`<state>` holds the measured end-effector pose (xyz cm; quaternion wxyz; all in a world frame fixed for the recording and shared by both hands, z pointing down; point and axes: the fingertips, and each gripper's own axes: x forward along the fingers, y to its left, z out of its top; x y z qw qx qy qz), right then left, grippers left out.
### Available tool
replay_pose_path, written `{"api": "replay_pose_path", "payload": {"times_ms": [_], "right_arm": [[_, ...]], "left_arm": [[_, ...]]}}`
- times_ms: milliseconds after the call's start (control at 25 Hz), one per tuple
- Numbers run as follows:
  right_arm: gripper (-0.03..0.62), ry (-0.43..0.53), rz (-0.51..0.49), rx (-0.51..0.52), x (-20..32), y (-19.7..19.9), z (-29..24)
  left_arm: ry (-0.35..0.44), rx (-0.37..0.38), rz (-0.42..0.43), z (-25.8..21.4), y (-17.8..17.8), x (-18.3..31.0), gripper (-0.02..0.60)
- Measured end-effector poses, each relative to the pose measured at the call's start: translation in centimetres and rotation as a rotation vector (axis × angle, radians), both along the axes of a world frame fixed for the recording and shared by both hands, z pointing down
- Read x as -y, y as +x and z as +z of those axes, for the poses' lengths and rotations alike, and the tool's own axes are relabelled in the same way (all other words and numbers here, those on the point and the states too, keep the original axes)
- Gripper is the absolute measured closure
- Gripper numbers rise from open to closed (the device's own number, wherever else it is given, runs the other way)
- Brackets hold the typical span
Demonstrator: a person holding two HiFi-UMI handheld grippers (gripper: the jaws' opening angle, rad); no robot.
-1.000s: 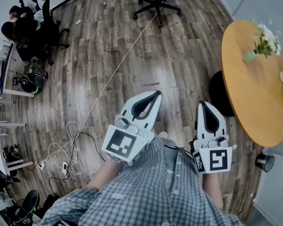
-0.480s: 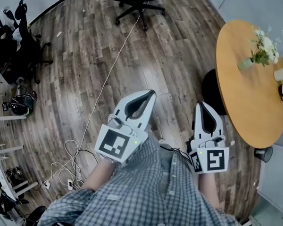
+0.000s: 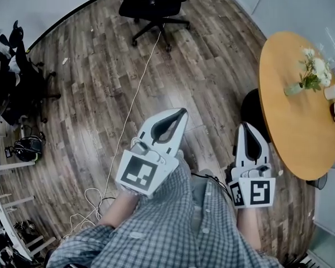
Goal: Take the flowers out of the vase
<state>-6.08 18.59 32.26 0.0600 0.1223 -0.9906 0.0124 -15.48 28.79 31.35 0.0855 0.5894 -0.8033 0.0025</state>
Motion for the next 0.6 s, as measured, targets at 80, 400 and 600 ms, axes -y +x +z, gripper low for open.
{"api": "replay_pose_path", "payload": {"times_ms": [80,400,600], "right_arm": [[0.585,0.016,0.030,-0.014,0.6,-0.2,0.1],[0.585,0.018,0.132,-0.049,3.4,-0.1,1.4],[0.585,0.033,0.166,-0.057,5.5,-0.7,1.7]], "left_arm": [[-0.002,0.001,0.018,0.1,-0.8,0.5,0.575],[-0.013,0.034,0.067,0.3,-2.8,3.5,0.575],[-0.005,-0.006,0.110,0.7,-3.4,5.9,0.575]]}}
